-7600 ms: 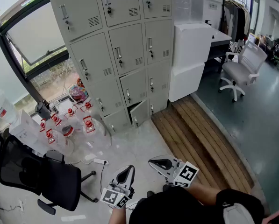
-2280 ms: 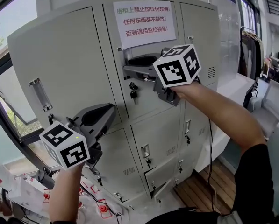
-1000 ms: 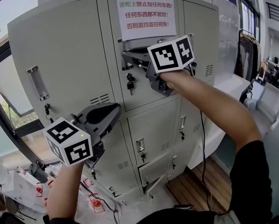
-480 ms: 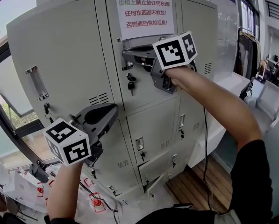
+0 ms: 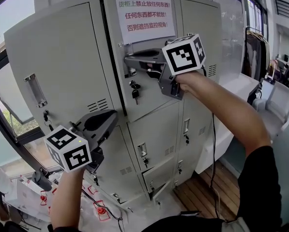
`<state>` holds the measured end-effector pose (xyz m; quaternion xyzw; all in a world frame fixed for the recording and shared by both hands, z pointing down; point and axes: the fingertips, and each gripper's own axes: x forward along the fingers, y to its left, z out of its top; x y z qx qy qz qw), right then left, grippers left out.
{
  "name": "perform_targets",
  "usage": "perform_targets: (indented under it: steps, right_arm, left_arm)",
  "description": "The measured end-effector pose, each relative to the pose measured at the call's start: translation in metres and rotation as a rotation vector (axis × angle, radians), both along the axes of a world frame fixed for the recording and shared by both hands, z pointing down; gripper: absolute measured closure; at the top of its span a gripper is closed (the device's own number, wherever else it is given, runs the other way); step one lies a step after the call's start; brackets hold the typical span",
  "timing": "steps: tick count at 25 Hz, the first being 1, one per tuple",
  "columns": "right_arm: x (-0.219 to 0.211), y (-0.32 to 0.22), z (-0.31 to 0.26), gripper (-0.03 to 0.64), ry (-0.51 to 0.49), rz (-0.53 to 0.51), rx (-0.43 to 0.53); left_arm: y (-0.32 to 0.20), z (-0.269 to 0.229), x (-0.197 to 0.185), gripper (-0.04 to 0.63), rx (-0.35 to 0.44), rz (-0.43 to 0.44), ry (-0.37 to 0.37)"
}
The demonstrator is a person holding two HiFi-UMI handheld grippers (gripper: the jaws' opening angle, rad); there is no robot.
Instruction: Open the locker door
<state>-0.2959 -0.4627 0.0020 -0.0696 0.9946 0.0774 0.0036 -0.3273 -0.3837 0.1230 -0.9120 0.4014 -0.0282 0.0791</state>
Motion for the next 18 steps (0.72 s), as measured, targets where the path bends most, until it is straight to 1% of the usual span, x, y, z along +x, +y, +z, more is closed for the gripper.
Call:
perform_targets:
  steps: [9, 15, 18]
  right_arm:
    - [0.007, 0.011, 0.000, 0.589, -0.001, -0.089, -0.030]
    - [0.007, 0.015, 0.001, 0.589, -0.005, -0.159, -0.040]
    - [0.010, 0.016, 0.001, 0.589, -0.004, -0.173, -0.041]
  left_arm:
    - [0.001, 0.000, 0.000, 0.580, -0.003, -0.035, 0.019]
    - [-0.003, 0.009, -0.004, 0.580, -0.027, -0.075, 0.045]
    - [-0.001, 0.015, -0.008, 0.580, -0.036, -0.102, 0.061]
